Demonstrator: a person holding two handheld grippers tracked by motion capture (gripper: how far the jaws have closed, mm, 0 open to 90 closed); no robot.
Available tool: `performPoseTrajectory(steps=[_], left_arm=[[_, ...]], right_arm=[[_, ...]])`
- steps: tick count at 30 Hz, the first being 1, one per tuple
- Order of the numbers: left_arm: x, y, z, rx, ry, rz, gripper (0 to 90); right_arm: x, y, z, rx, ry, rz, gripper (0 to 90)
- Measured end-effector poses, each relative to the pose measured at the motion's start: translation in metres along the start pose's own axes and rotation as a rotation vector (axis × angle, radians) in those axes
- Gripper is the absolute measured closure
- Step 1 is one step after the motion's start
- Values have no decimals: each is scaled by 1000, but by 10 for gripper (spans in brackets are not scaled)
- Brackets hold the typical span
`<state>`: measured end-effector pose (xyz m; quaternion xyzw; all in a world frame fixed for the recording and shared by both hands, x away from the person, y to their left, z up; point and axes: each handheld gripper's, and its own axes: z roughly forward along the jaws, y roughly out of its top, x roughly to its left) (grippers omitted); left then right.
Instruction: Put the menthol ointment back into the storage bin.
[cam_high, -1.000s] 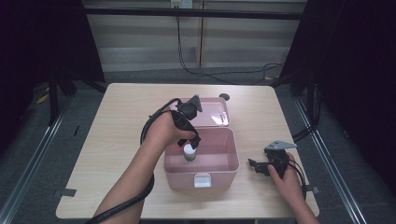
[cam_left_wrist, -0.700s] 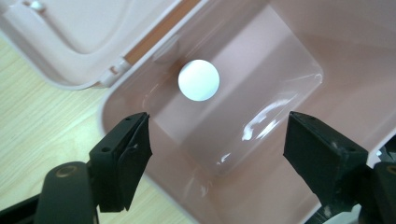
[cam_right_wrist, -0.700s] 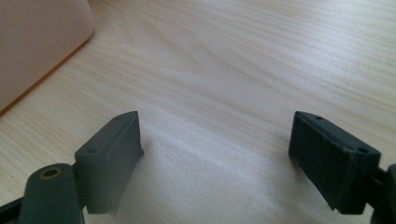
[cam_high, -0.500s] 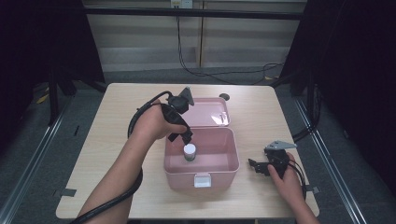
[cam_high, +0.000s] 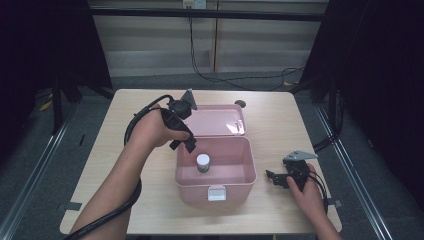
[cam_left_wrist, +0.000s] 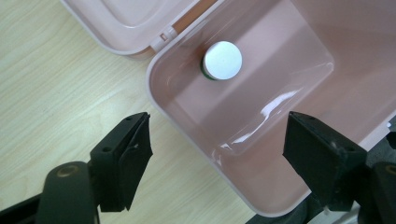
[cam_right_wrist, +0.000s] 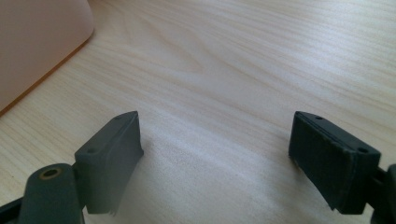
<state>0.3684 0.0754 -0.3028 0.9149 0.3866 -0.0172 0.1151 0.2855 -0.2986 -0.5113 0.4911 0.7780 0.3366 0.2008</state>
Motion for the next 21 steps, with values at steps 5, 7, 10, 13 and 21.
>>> performPoseTrajectory(steps=[5,7,10,13,21], left_arm=[[6,-5,-2,-1,8,-15,232],[9,-7,-3,-3,4,-17,232],[13,-12,-4,-6,8,-26,232],[18,-16,-5,-10,9,-34,232],[30,-28,-4,-26,2,-53,232]], right_arm=[[0,0,0,0,0,0,168],[0,0,0,0,0,-1,168],[0,0,0,0,0,0,168],[0,0,0,0,0,0,168],[0,0,0,0,0,-2,168]])
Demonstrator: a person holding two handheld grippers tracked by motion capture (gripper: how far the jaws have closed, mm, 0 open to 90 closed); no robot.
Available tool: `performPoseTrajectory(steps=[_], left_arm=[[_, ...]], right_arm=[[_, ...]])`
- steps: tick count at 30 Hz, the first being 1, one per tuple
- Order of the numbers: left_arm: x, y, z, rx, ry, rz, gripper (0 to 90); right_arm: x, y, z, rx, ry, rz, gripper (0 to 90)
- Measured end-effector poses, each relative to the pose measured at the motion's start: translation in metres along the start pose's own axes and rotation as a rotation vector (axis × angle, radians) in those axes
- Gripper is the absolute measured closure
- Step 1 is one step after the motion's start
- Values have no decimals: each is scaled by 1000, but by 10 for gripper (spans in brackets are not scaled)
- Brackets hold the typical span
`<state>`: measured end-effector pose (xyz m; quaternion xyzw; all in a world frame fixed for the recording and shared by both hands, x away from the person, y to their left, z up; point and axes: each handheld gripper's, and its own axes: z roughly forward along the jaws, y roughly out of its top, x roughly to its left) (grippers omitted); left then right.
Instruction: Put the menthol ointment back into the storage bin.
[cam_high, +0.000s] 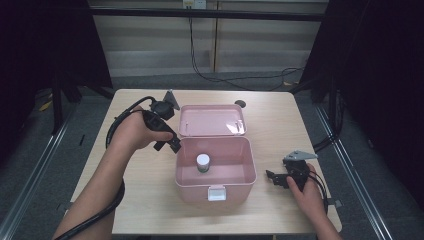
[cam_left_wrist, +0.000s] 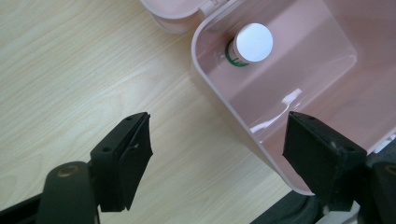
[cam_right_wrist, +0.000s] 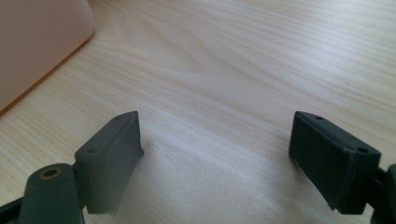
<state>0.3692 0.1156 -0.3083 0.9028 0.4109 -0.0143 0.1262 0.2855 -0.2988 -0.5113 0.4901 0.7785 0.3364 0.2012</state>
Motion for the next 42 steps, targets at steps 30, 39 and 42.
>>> performPoseTrajectory(steps=[30,39,42], left_arm=[[37,-55,24,-34,-21,-36,229],[46,-73,40,-53,-61,-55,228],[49,-79,46,-58,-66,-71,228]], right_arm=[[0,0,0,0,0,5,168],[0,0,0,1,0,1,168],[0,0,0,1,0,3,168]])
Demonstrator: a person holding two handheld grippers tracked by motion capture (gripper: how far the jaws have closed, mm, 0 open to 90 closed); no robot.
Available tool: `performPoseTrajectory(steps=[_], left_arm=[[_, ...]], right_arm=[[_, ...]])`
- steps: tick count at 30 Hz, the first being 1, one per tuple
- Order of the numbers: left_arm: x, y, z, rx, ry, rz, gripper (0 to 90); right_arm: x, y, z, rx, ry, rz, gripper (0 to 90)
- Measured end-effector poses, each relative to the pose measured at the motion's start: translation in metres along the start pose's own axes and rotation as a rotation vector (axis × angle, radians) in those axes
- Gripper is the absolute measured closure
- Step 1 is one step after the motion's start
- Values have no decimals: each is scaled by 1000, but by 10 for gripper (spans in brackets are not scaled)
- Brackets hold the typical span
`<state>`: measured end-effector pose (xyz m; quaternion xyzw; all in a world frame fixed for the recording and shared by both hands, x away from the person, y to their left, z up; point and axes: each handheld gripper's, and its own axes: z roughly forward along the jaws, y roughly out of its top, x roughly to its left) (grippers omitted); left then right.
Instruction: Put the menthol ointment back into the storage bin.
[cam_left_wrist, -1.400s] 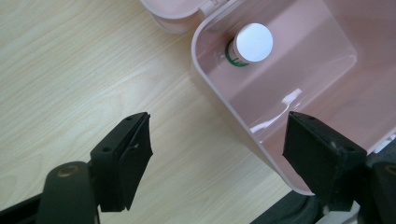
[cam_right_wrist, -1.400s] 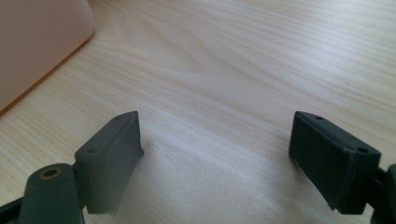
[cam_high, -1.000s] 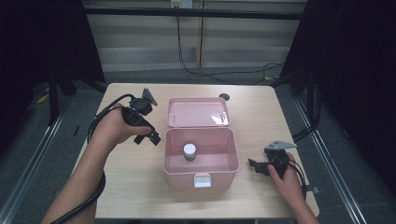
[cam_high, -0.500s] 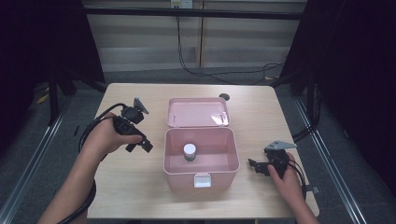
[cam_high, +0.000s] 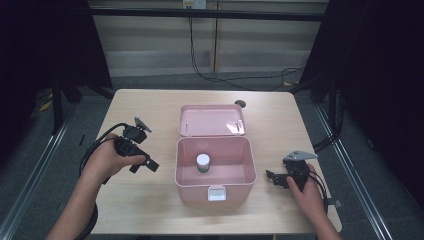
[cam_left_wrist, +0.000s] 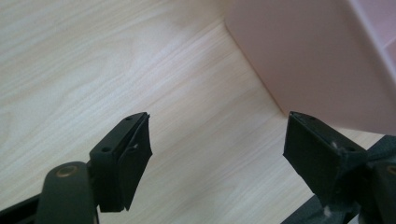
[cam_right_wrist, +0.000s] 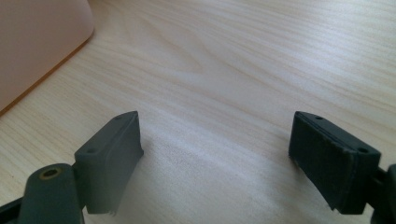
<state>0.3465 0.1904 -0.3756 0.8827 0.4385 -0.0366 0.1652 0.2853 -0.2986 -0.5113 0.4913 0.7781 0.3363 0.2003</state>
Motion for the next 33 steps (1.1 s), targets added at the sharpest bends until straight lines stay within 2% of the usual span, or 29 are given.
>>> performPoseTrajectory(steps=[7,13,26,30,33], left_arm=[[7,-13,15,-17,-6,-13,228],[9,-22,28,-17,0,-11,228],[11,-46,57,-47,-27,-39,228],[10,-50,61,-34,-25,-33,228],[10,-50,57,-48,-22,-37,228]], right_arm=[[0,0,0,0,0,1,168],[0,0,0,0,0,0,168],[0,0,0,0,0,0,168],[0,0,0,0,0,0,168],[0,0,0,-1,0,-1,168]])
